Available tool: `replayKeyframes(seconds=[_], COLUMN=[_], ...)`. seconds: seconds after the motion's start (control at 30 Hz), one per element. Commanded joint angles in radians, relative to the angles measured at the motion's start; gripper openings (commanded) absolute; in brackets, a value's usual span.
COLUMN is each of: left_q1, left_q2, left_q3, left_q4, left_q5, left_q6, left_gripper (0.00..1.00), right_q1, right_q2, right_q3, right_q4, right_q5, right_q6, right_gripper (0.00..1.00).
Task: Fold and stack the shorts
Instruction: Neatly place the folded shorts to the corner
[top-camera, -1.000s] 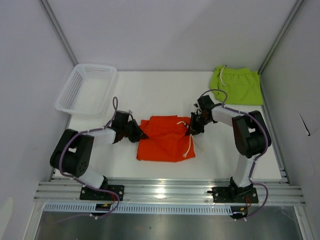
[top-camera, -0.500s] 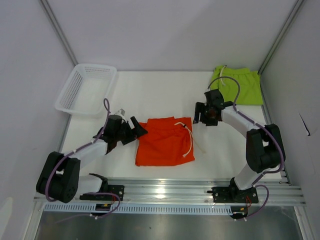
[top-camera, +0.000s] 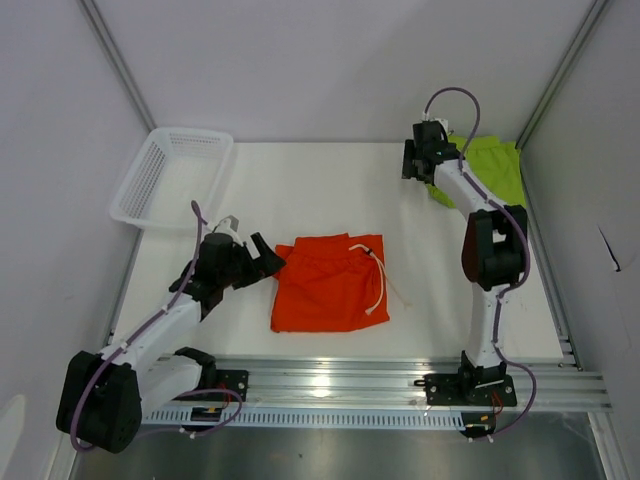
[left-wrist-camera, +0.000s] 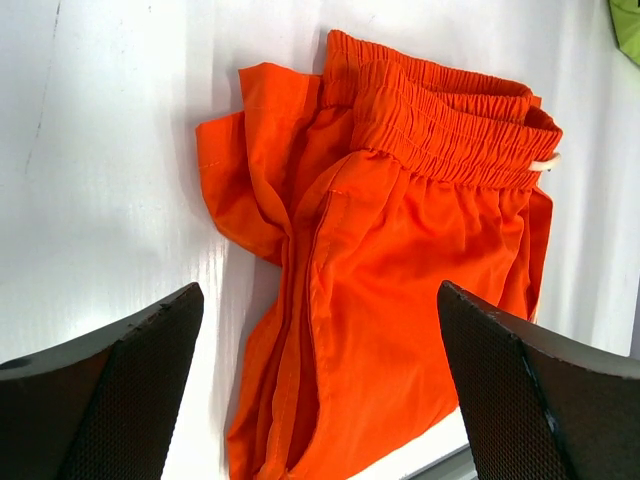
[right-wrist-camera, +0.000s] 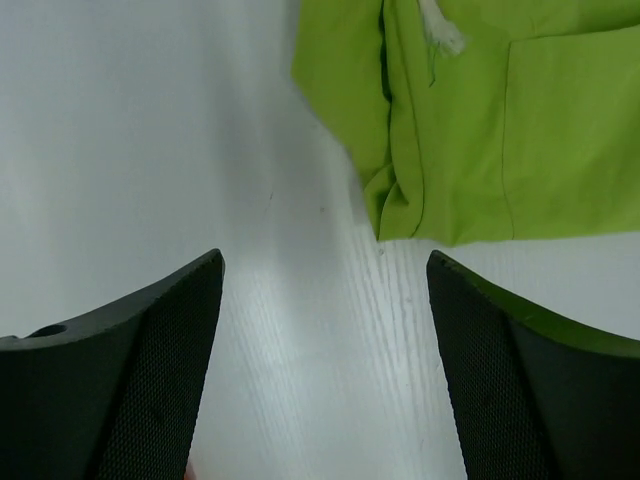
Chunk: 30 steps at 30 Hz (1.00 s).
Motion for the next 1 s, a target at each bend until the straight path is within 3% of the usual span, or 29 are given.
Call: replayKeyframes(seconds=[0.0, 0.27, 0.5, 0.67, 0.77, 0.8, 0.87, 0.9, 0.97], left_q1=[0.002, 0.002, 0.002, 0.002, 0.002, 0.002, 0.002, 0.002, 0.002], left_q2=[-0.050, -0.063, -0.057, -0.045, -0.042, -0.039, -0.036, -0.037, -0.045], left_q3=[0.035, 0.052, 0.045, 0.052, 0.049, 0.049, 0.049, 0.048, 0.045], left_q4=[-0.045, -0.076, -0.063, -0.063, -0.057, -0.054, -0.054, -0.057, -0.060], left_q5=[0.005, 0.009, 0.003, 0.006, 0.009, 0.011, 0.013, 0.013, 0.011], left_q6=[0.041, 0.062, 0.067, 0.067, 0.065, 0.064, 0.065, 0.065, 0.068], left_gripper=[0.99, 0.99, 0.99, 0.99, 0.99, 0.99, 0.99, 0.99, 0.99], right_q1=[0.010, 0.013, -0.001, -0.022, -0.026, -0.024, -0.019, -0.016, -0.004], right_q2=[0.138, 0.408, 0.465, 0.484, 0.472, 0.470, 0.455, 0.449, 0.436], right_q3=[0.153, 0.433, 0.445, 0.443, 0.410, 0.393, 0.378, 0.362, 0.355], right_q4=[-0.062, -0.118, -0.094, -0.111, -0.099, -0.094, -0.079, -0.073, -0.080], right_q5=[0.165, 0.300, 0.364, 0.328, 0.315, 0.310, 0.304, 0.292, 0.285], right_q6=[-0.085, -0.152, -0.166, -0.161, -0.161, -0.163, -0.171, -0.171, -0.171], right_gripper=[0.82, 0.84, 0.82, 0.71, 0.49, 0.32, 0.19, 0.01, 0.00])
